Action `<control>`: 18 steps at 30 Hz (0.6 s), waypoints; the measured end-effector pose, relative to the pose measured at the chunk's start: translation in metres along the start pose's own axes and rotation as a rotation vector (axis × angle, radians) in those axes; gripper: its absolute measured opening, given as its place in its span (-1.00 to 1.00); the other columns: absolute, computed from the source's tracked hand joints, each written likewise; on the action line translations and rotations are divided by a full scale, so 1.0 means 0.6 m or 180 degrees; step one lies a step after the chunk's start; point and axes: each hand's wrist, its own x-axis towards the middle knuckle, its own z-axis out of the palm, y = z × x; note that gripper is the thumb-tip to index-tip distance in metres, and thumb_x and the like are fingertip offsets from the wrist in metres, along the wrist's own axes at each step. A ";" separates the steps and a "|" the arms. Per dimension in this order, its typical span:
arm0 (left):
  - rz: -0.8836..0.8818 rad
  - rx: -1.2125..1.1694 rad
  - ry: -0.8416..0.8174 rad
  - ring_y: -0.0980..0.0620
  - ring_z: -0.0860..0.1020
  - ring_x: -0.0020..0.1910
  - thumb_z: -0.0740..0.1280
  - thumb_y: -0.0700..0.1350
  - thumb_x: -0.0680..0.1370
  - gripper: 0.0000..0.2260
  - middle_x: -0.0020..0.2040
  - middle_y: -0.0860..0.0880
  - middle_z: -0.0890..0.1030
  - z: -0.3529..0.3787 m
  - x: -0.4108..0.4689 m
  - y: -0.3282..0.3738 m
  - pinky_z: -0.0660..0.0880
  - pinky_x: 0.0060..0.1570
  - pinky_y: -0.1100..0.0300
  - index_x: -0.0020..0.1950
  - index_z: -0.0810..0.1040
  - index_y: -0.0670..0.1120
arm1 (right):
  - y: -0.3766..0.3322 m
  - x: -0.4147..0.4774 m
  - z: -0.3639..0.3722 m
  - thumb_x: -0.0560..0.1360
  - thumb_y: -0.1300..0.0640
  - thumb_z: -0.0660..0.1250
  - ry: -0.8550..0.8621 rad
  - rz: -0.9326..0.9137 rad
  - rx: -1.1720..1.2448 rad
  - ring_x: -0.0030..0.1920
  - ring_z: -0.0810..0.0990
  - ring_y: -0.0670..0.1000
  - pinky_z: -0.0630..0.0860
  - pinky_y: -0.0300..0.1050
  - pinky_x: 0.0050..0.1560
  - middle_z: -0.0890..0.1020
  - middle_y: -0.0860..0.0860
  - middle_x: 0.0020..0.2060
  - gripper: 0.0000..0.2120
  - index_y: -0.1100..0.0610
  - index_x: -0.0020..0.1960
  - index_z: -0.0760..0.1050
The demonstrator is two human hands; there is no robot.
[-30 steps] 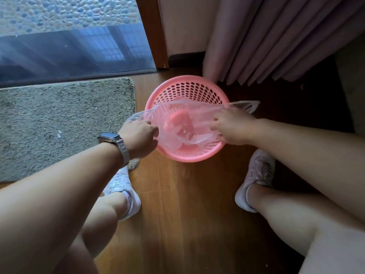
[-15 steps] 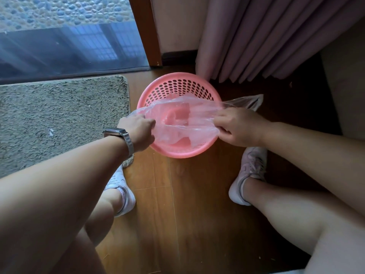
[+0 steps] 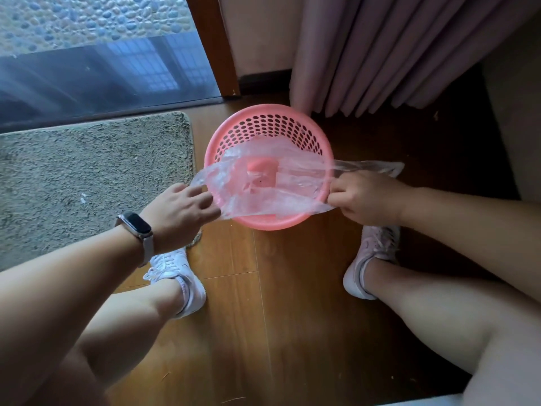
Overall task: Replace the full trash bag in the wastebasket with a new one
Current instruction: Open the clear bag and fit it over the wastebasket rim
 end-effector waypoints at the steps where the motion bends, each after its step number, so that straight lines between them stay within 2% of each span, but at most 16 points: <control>1: 0.0055 -0.0010 0.0026 -0.09 0.40 -0.16 0.15 -0.24 0.39 -0.76 -0.25 -0.04 0.48 0.008 -0.006 0.000 0.34 -0.31 0.07 -0.11 0.57 -0.03 | -0.003 0.000 0.006 0.31 0.39 0.37 0.0003 -0.0087 -0.0073 -0.18 0.58 0.20 0.57 0.04 -0.27 0.62 0.12 -0.12 -0.81 0.19 -0.11 0.57; 4: 0.0157 -0.0037 0.0101 -0.09 0.38 -0.18 0.08 -0.23 0.41 -0.61 -0.24 -0.06 0.48 0.025 -0.012 -0.003 0.36 -0.32 0.09 0.04 0.64 -0.01 | -0.004 0.004 0.018 0.30 0.40 0.44 -0.0224 -0.0177 -0.0391 -0.04 0.60 0.22 0.57 0.08 -0.08 0.65 0.15 -0.04 -0.71 0.17 -0.02 0.64; 7: 0.0285 0.0038 -0.0039 -0.12 0.47 -0.20 0.08 -0.20 0.42 -0.60 -0.21 -0.07 0.50 0.040 -0.012 -0.007 0.36 -0.29 0.08 0.09 0.63 0.00 | -0.001 0.006 0.021 0.34 0.34 0.45 -0.0331 -0.0219 -0.0693 0.05 0.59 0.23 0.53 0.16 0.12 0.66 0.14 -0.03 -0.72 0.13 0.02 0.65; 11: 0.0349 0.0080 -0.0202 -0.13 0.50 -0.24 0.06 -0.19 0.44 -0.62 -0.23 -0.07 0.54 0.064 -0.019 -0.006 0.40 -0.28 0.05 -0.03 0.66 -0.01 | 0.000 0.009 0.036 0.37 0.26 0.47 -0.0676 -0.0206 -0.0867 0.02 0.61 0.20 0.46 0.21 0.23 0.67 0.11 -0.14 -0.78 0.10 -0.01 0.67; 13: 0.0258 0.0074 -0.0247 -0.13 0.52 -0.25 0.04 -0.19 0.44 -0.61 -0.22 -0.07 0.57 0.073 -0.024 -0.009 0.40 -0.27 0.04 -0.05 0.66 -0.02 | 0.001 0.009 0.048 0.33 0.23 0.49 -0.0866 -0.0085 -0.0899 -0.01 0.61 0.19 0.45 0.20 0.22 0.68 0.09 -0.16 -0.83 0.08 -0.09 0.69; 16: 0.0130 0.0043 -0.0302 -0.13 0.51 -0.28 0.07 -0.18 0.41 -0.61 -0.24 -0.07 0.56 0.071 -0.023 -0.018 0.37 -0.32 0.07 -0.02 0.66 -0.02 | 0.005 0.011 0.062 0.37 0.17 0.49 -0.0790 0.0190 -0.0765 0.08 0.56 0.22 0.46 0.16 0.21 0.68 0.10 -0.07 -0.85 0.04 -0.06 0.70; 18: -0.0091 -0.0033 -0.0412 -0.13 0.51 -0.25 0.11 -0.18 0.41 -0.63 -0.21 -0.05 0.58 0.072 -0.017 -0.023 0.36 -0.32 0.10 0.00 0.67 0.00 | 0.008 0.012 0.065 0.40 0.18 0.44 -0.0595 0.0631 -0.0274 0.18 0.50 0.23 0.44 0.13 0.26 0.65 0.11 0.06 -0.81 0.05 0.00 0.69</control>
